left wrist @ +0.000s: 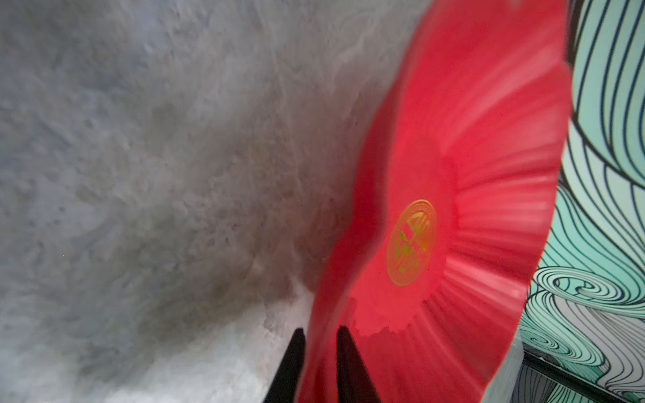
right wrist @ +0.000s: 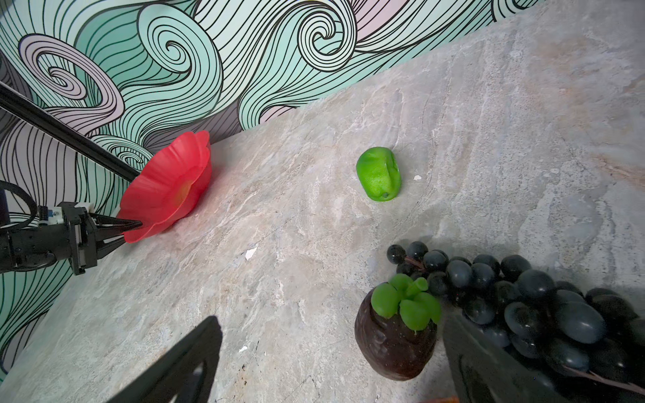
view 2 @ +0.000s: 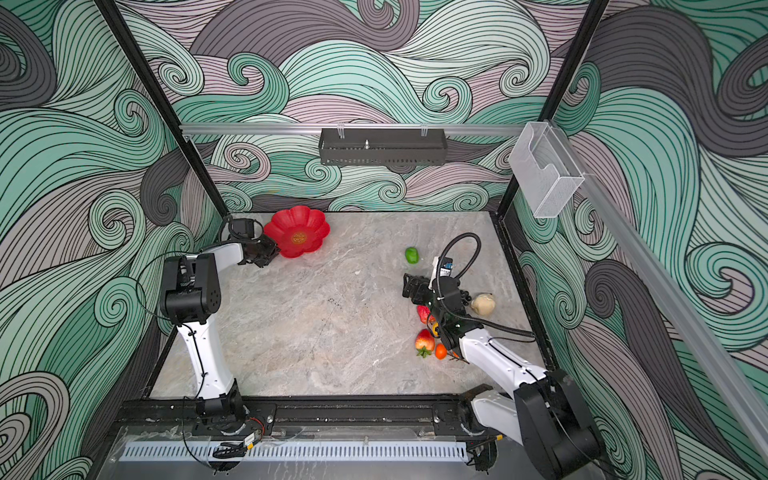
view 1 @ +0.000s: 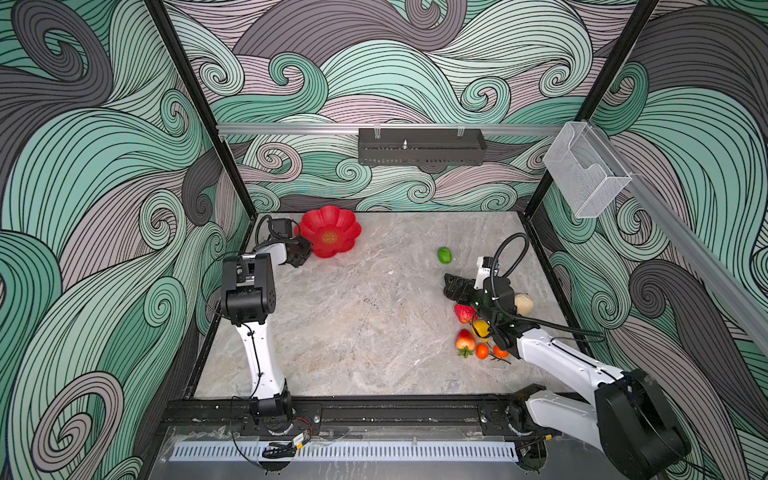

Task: Place and organize the fake fruits in the fruit bowl
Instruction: 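Grasp the red bowl rim with left gripper while right gripper moves over fruits, then drag the red bowl toward the table center with the left gripper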

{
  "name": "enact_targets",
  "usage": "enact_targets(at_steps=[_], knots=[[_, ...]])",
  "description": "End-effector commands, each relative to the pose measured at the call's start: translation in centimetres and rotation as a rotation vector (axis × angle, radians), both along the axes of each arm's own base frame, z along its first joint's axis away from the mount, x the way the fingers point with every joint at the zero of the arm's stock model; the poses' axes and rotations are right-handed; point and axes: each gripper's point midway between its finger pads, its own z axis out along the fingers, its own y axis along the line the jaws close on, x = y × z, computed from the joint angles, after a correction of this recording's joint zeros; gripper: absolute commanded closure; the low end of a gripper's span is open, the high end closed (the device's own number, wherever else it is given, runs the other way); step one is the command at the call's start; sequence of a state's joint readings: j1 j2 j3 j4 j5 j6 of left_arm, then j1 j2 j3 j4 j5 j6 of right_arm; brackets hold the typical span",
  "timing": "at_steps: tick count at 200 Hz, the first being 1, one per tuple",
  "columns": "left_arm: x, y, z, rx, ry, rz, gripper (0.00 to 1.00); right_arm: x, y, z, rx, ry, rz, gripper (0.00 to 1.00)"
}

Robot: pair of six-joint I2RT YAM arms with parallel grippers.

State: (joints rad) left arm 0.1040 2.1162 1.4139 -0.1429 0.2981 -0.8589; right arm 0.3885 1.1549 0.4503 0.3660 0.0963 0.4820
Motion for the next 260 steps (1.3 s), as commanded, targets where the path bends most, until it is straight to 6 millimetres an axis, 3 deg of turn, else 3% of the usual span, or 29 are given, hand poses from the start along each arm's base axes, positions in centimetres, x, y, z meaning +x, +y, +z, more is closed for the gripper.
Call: enact_targets(at_steps=[1,44,97,151,169,175,213,254,260], knots=[[-1.8,-1.9,1.5,-0.02,0.009,-0.031,0.85,0.3,-0.5,0.1,-0.033,0.002,-0.028,0.01],[-5.6,-5.0,2.6,-0.03,0.017,-0.077,0.92,0.2,-1.0,0.2,-0.05,0.001,-0.052,0.01],[-12.0,-11.6,5.1,0.014,0.022,-0.224,0.92,0.3,-1.4,-0.1,-0.064,0.013,-0.073,0.01],[-19.2,-15.5,5.6,-0.022,0.005,-0.336,0.94,0.1,-1.4,0.5,-0.058,0.008,-0.069,0.01],[-21.0,-17.1,4.8,-0.026,0.033,-0.411,0.95,0.0,-1.4,0.8,-0.048,0.0,-0.067,0.01],[-21.5,-17.7,5.7,-0.036,0.008,-0.434,0.95,0.0,-1.3,0.8,-0.047,0.001,-0.068,0.01],[-24.3,-20.4,5.0,-0.057,0.019,-0.55,0.94,0.1,-1.3,0.5,-0.042,0.007,-0.072,0.01],[-25.1,-21.9,4.1,-0.052,0.038,-0.604,0.94,0.1,-1.4,0.6,-0.039,-0.003,-0.072,0.01],[-25.2,-22.0,3.0,-0.043,0.071,-0.611,0.93,0.1,-1.4,0.7,-0.038,-0.003,-0.072,0.01]])
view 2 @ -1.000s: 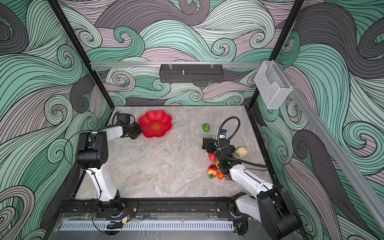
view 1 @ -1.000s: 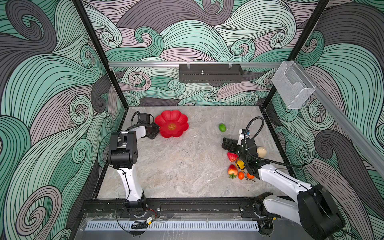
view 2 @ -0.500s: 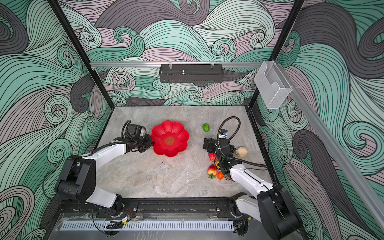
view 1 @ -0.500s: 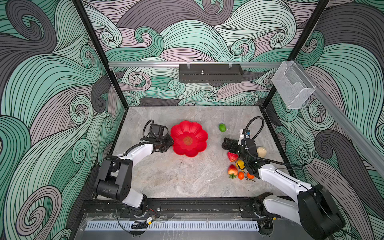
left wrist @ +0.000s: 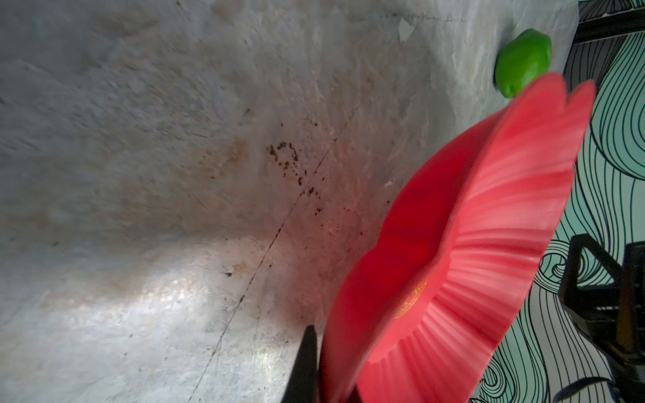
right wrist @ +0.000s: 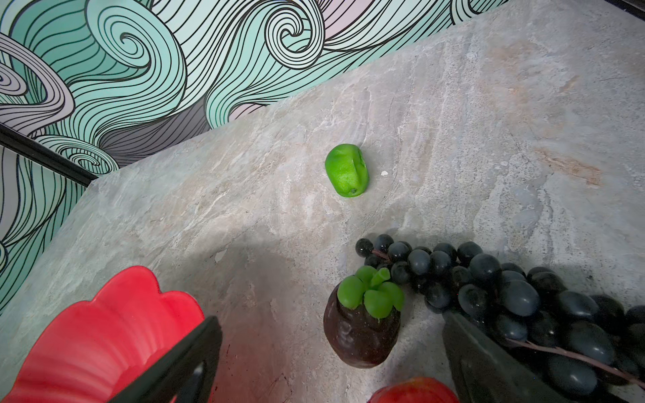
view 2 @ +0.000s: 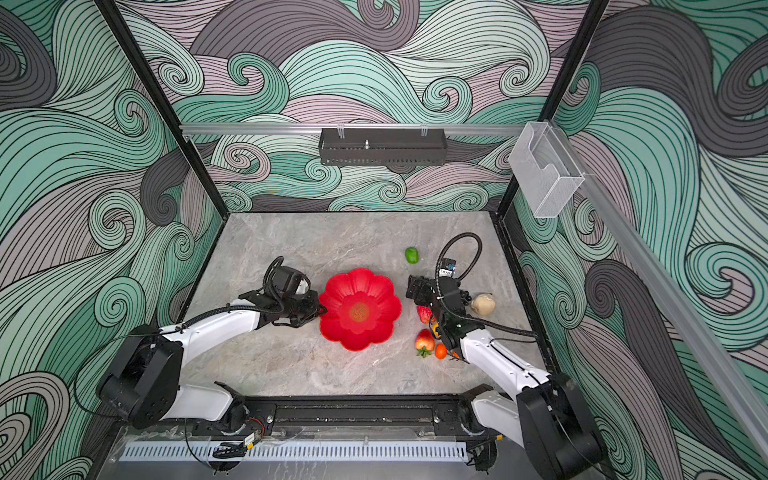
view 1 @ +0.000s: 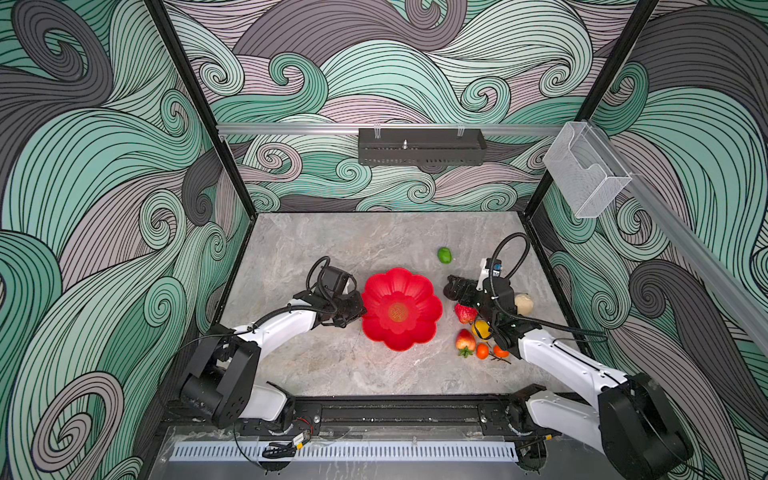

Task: Place and organize the fake fruits in the fruit bowl
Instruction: 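Drag the red bowl toward the table center with the left gripper, then release the bowl with the left gripper while the right gripper grasps the red apple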

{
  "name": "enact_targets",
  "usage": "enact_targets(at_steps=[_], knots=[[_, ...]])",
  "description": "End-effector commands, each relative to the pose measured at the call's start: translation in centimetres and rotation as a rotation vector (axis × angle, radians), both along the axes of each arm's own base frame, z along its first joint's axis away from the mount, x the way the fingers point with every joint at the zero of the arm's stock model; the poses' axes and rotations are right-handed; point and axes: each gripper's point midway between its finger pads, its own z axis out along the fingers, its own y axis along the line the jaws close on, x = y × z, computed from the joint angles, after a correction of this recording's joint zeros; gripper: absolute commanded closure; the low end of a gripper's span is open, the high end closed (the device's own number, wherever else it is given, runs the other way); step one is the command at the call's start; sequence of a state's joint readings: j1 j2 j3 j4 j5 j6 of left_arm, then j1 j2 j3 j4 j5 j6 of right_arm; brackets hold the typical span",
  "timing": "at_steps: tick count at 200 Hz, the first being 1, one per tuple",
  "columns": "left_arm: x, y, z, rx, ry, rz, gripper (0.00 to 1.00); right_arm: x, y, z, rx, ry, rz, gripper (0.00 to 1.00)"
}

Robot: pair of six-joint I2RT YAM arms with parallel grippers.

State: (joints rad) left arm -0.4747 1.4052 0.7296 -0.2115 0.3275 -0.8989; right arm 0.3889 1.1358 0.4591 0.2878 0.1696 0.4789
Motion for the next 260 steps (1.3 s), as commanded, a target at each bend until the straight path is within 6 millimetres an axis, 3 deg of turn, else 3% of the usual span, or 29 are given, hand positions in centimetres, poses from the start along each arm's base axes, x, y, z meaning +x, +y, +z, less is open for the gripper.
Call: enact_targets(at_steps=[1,66,100,126,130,164,195,221,243,260], knots=[[-0.1,-1.1,-0.7,-0.005,0.011,-0.047,0.94,0.4,0.1,1.3,0.012,-0.038,-0.007,0.01],[-0.9,-0.7,-4.4,0.043,0.078,-0.056,0.87,0.4,0.2,1.4,0.015,-0.034,-0.005,0.01],[-1.3,0.1,-4.3,0.079,0.065,-0.053,0.59,0.2,0.2,2.0,0.013,-0.046,0.004,0.01],[-1.6,1.2,-3.0,0.116,0.013,-0.046,0.34,0.2,0.0,2.8,0.083,-0.02,0.017,0.01],[-1.5,1.3,-2.0,0.112,-0.015,-0.045,0.31,0.2,0.1,3.1,0.123,-0.005,0.034,0.01],[-3.0,3.6,1.1,0.174,-0.121,-0.056,0.16,-1.7,-0.7,5.2,0.269,0.054,0.077,0.01],[-4.3,6.9,3.7,0.258,-0.285,-0.025,0.12,-4.6,-1.5,5.5,0.218,0.131,0.088,0.01],[-4.8,8.4,6.1,0.28,-0.458,-0.018,0.11,-6.9,-2.8,3.2,0.138,0.287,0.05,0.01],[-4.0,9.8,8.2,0.273,-0.613,0.078,0.09,-8.0,-3.5,1.8,0.086,0.361,0.03,0.01],[-3.1,9.6,10.3,0.208,-0.709,0.141,0.07,-8.6,-4.0,1.1,0.049,0.398,0.02,0.01]])
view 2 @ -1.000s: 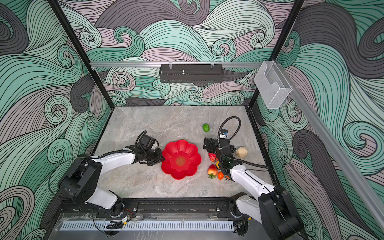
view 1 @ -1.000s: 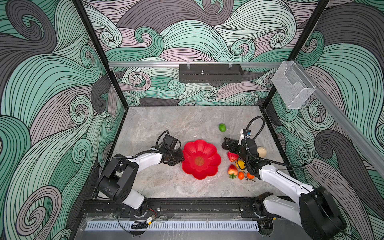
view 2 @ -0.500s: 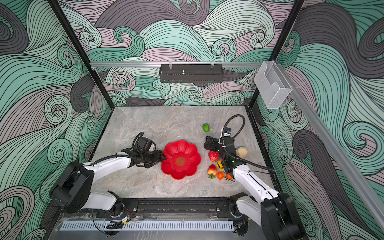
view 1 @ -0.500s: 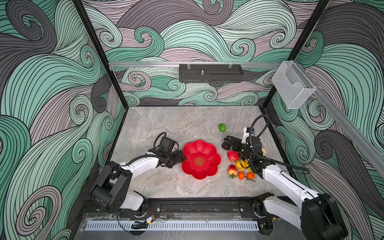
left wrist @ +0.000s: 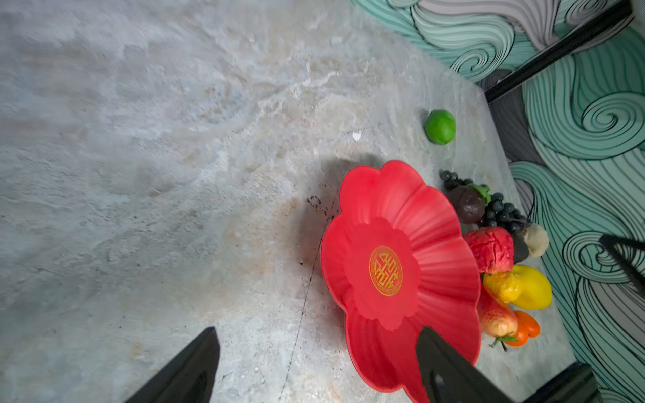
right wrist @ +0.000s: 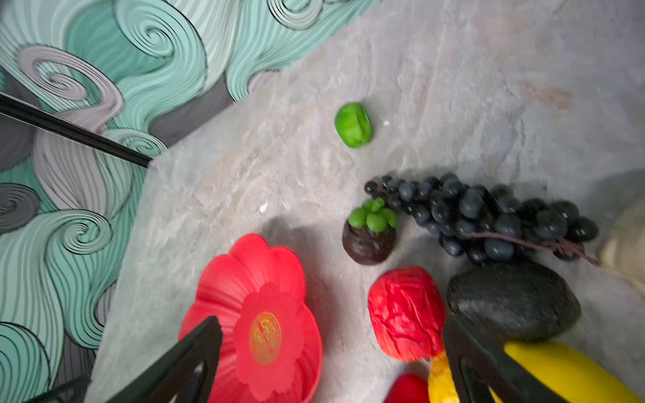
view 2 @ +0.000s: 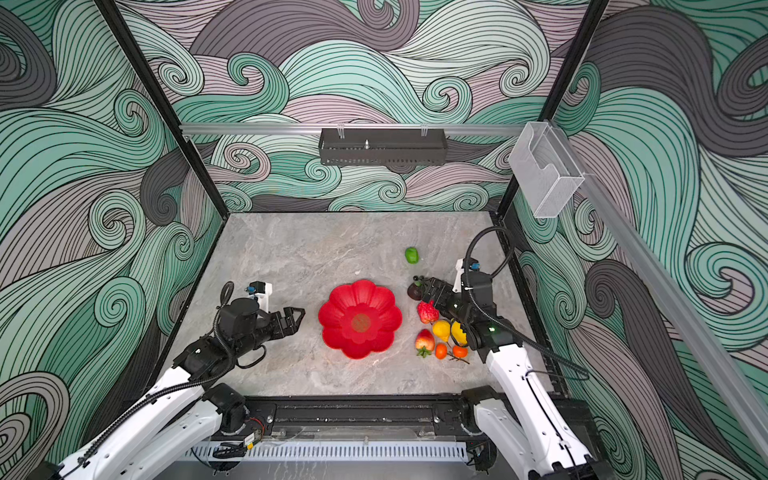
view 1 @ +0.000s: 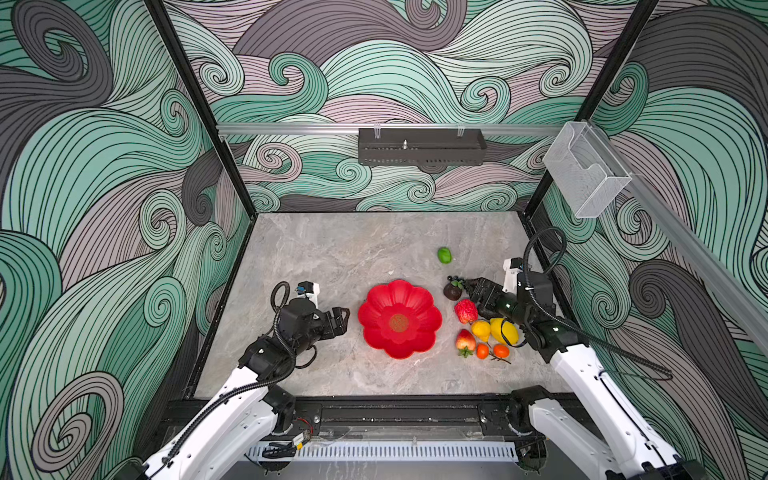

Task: Place and organize the fake fruits in the fruit bowl
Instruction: 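Release the bowl with the left gripper while the right gripper grasps the red apple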

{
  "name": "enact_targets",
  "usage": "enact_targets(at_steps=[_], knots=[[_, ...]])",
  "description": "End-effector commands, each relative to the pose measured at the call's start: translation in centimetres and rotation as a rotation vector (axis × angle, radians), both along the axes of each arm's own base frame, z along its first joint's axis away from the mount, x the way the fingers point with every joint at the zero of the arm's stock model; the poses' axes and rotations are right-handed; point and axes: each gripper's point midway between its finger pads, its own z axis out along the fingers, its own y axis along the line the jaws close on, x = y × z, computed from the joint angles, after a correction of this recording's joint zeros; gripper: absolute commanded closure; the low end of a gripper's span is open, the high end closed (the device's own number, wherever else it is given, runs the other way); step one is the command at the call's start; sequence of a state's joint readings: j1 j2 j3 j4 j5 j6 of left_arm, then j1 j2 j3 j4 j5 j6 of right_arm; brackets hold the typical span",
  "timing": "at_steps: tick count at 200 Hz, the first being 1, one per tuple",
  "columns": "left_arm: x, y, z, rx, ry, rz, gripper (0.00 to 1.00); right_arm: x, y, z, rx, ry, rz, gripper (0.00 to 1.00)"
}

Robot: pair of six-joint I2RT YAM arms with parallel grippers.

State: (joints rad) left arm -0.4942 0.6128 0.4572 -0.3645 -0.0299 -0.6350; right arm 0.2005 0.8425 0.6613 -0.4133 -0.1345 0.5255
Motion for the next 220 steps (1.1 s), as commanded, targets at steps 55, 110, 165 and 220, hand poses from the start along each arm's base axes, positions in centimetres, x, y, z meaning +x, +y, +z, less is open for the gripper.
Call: enact_targets(at_steps=[55,110,165,220], knots=[[7.7,-0.6,9.4,-0.034,-0.224,0.172,0.07,-2.1,-1.2,-3.4,-0.182,0.213,0.033,0.02],[8.3,-1.1,2.6,-0.009,-0.19,0.156,0.07,-1.1,1.5,-4.0,-0.304,0.26,0.161,0.06],[7.9,0.2,0.4,0.043,-0.237,0.188,0.07,-0.5,3.3,-6.5,-0.397,0.393,0.244,0.1],[8.2,-0.3,-0.2,0.062,-0.238,0.159,0.07,0.9,2.2,-7.7,-0.527,0.471,0.239,0.11]])
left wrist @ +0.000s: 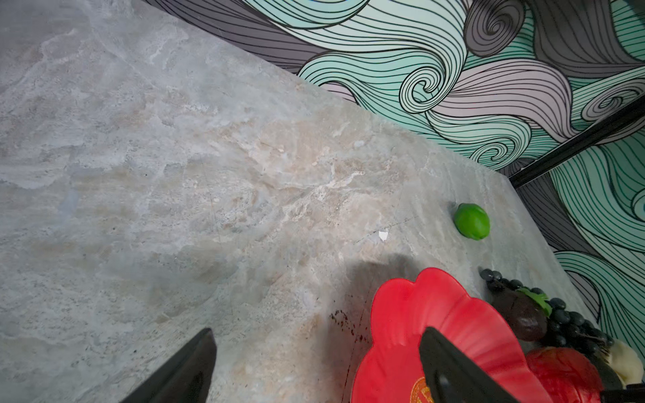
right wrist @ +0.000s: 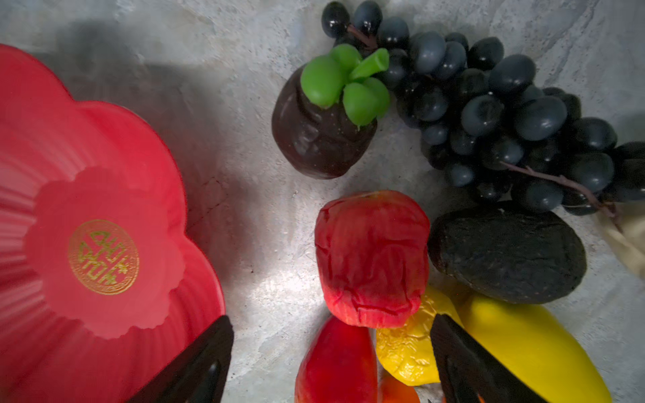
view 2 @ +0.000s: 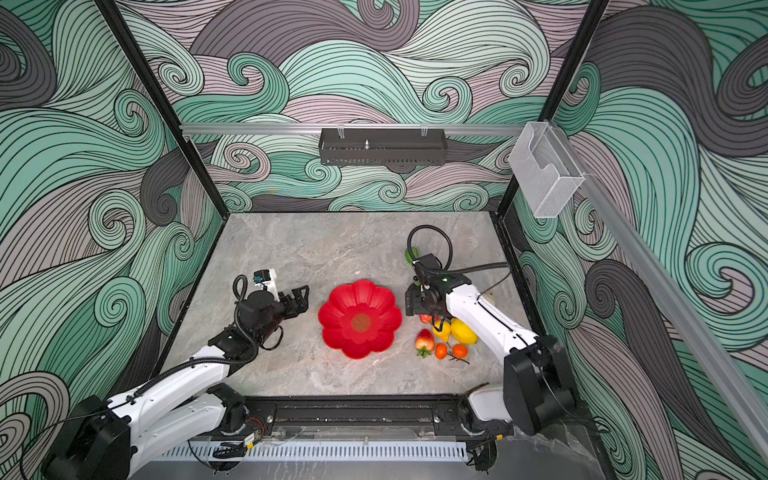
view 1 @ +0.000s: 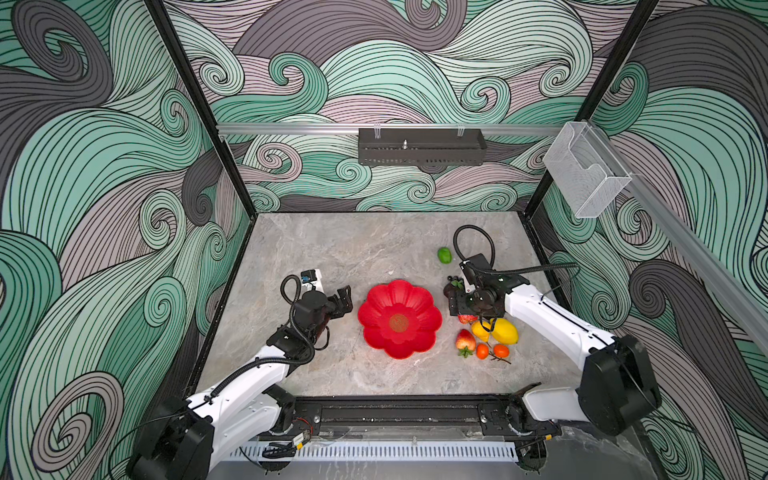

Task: Place and organize the fake fruits in the fruit bowl
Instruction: 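Release the bowl with the left gripper while the right gripper grasps the red apple, then lift the red apple with the right gripper toward the left gripper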

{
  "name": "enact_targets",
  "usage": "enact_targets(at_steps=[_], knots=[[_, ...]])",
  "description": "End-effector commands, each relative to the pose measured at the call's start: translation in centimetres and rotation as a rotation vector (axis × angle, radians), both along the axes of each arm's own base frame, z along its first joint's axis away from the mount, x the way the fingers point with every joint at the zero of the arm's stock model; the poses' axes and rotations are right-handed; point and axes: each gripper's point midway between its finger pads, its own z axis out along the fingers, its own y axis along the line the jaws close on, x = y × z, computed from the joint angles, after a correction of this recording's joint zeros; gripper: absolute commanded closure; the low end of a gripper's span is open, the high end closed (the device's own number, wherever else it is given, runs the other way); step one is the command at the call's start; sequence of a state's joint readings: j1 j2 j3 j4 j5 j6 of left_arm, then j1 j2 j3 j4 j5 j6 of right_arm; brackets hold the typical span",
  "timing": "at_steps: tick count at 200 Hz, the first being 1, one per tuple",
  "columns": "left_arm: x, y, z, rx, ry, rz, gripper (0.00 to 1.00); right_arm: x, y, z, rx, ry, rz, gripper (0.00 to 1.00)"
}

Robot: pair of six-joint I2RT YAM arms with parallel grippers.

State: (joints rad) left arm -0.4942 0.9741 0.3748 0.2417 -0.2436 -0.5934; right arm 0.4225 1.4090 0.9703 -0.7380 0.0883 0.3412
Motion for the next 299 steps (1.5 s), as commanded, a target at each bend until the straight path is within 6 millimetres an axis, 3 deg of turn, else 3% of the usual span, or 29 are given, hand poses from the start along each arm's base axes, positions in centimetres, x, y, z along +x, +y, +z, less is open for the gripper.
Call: enact_targets(at_steps=[1,56,146,203,230,265,299], knots=[[0.6,-0.3,0.5,0.015,-0.031,-0.008,0.07,0.5,-0.8,0.4,-0.072,0.007,0.013,0.11],[0.9,-1.0,-0.1,0.025,-0.009,-0.04,0.07,2.3,-0.9,-0.4,-0.133,0.024,0.017,0.14],[1.1,-0.8,-0.4,0.025,-0.006,-0.026,0.06,1.9,-0.2,-4.1,-0.14,0.139,0.025,0.23],[1.2,-0.8,-0.4,0.03,-0.003,-0.023,0.06,2.0,0.1,-4.2,-0.119,0.135,0.019,0.34],[1.5,-1.1,-0.5,0.039,0.012,-0.031,0.06,1.9,0.3,-3.3,-0.085,0.107,0.002,0.37],[1.6,-1.6,-0.2,0.038,0.018,-0.058,0.06,1.9,0.8,-0.4,0.018,0.017,-0.055,0.38],[0.9,-3.9,1.6,0.036,-0.015,-0.205,0.07,2.0,2.4,3.3,0.316,-0.077,-0.175,0.39]])
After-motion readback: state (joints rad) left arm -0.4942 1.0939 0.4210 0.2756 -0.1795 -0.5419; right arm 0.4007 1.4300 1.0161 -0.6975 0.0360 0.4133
